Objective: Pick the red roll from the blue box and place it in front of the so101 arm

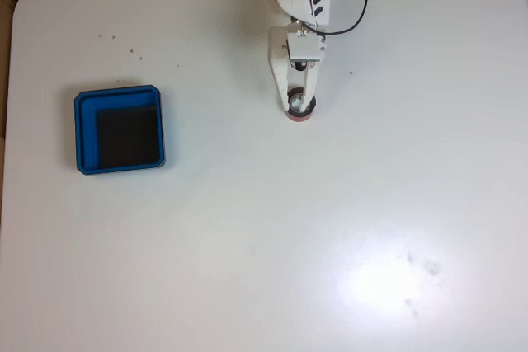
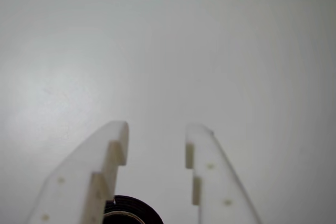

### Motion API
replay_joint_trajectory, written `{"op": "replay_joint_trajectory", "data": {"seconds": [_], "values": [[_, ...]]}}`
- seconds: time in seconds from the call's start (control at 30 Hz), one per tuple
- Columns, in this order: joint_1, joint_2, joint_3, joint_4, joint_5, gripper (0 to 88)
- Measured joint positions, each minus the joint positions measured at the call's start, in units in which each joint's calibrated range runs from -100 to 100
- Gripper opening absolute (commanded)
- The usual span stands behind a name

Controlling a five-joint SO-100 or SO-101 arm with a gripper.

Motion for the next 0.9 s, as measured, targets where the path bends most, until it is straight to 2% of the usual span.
{"op": "replay_joint_trajectory", "data": {"seconds": [0.2,0.6,0.73,0.9], "values": [[0.00,0.00,0.00,0.00,0.00,0.2],[0.00,0.00,0.00,0.00,0.00,0.5],[-3.96,0.00,0.00,0.00,0.00,0.5],[-4.65,0.00,0.00,0.00,0.00,0.5]]}}
